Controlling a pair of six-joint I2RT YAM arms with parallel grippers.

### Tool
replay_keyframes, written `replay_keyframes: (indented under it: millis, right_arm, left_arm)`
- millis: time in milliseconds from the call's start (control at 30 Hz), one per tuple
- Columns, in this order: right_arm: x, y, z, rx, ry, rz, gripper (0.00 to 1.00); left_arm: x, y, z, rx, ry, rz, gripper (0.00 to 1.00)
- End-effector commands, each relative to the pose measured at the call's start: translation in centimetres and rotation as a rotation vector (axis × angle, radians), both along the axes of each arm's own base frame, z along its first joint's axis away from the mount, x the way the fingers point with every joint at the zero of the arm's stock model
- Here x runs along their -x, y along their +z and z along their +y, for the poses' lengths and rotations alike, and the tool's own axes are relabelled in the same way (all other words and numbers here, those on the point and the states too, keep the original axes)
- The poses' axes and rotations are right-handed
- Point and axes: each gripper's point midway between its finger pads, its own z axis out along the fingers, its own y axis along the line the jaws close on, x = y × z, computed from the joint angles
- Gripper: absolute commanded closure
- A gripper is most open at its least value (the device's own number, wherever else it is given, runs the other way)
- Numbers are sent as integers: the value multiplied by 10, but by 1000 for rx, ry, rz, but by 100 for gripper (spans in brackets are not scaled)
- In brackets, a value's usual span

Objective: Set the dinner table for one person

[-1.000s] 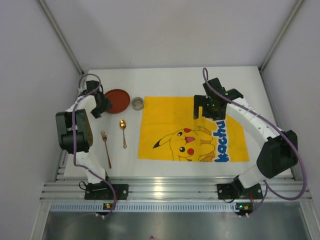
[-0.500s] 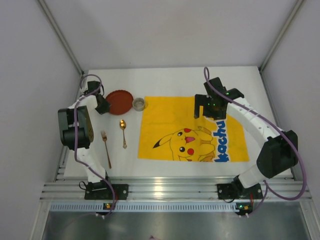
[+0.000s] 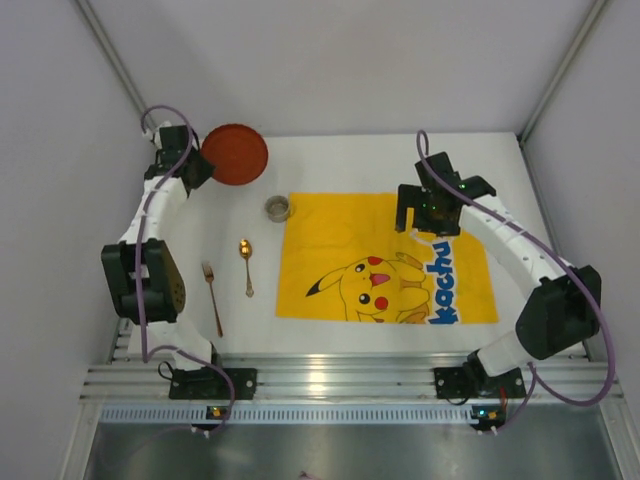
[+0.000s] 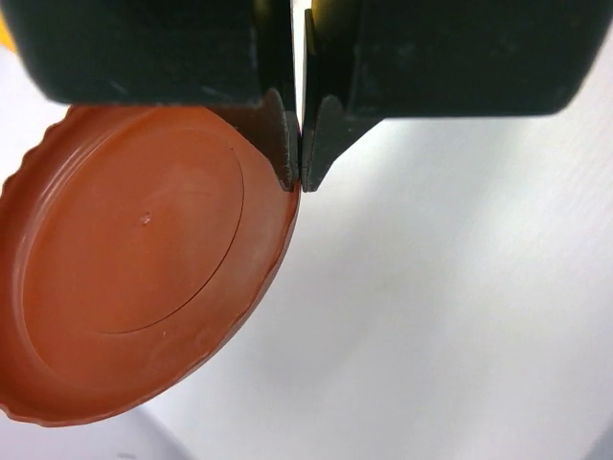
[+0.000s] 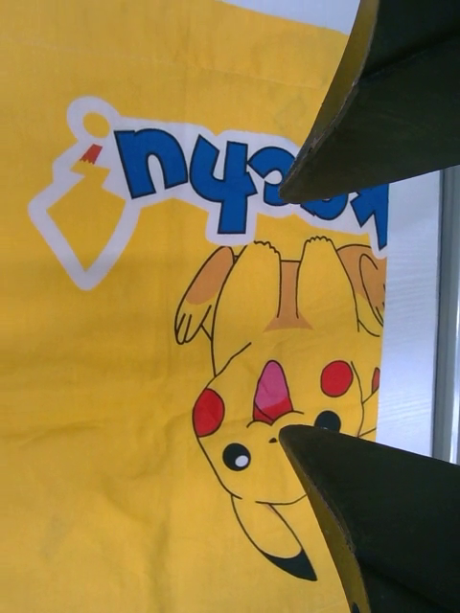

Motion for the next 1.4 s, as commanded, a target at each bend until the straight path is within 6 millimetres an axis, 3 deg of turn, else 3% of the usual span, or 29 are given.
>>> replay_keyframes:
  millis: [0,33,67,133,167,200,233,333,433,567,733,1000,1033,1067,1100,1200,1233,1300,1367]
  right_arm:
    - [-4,35,-21,21,-75,-102,0]
    - [-4,37,-31,42,-117,-118,0]
    - [-2,39,-37,52,-141,-124,1]
    - [4,41,-54,85,-194,-146,0]
    - [9,36,-59,95,-208,-141,0]
    - [11,37,-63,98,-219,-147,0]
    - [16,39,-72,97,-247,-158,0]
    - [26,41,-83,76,-265,-163,0]
    - [39,31,-88,70,-260,-137,0]
    - [53,20,-92,78,-258,-106,0]
    - [61,12,-95,83,-261,-94,0]
    - [57,7,-92,84,-245,-71,0]
    - [56,5,-92,86,-242,-68,0]
    - [55,6,-91,85,-242,-68,0]
    - [54,6,-90,81,-241,-67,0]
    - [51,4,-89,85,-237,-57,0]
    - [50,3,-89,85,-236,-53,0]
    - [49,3,-88,84,-232,-49,0]
    - [47,4,-87,80,-227,-52,0]
  left_arm:
    - [-13,49,-85,29,-235,-126,100]
    - [-12,49,-114,56,-334,-130,100]
    - [-9,36,-156,62,-434,-98,100]
    - [-2,29,-194,32,-522,-63,100]
    - [8,15,-231,5,-595,-30,100]
    - [12,15,-247,-10,-622,-27,100]
    - [24,5,-278,-22,-691,-10,100]
    - [40,-3,-317,-20,-787,12,100]
    - [67,-33,-361,-5,-936,84,100]
    - [91,-66,-373,-32,-980,177,100]
    - [105,-83,-371,-51,-1004,228,100]
    - [138,-110,-370,-21,-1091,353,100]
    - [141,-110,-369,-20,-1093,363,97]
    - [144,-114,-365,-28,-1091,376,86]
    - [144,-113,-363,-32,-1088,377,64]
    - [141,-99,-359,-52,-1069,342,33]
    - [137,-86,-358,-56,-1061,309,24]
    - [122,-67,-347,-102,-1010,261,21]
    - [97,-39,-320,-121,-908,197,19]
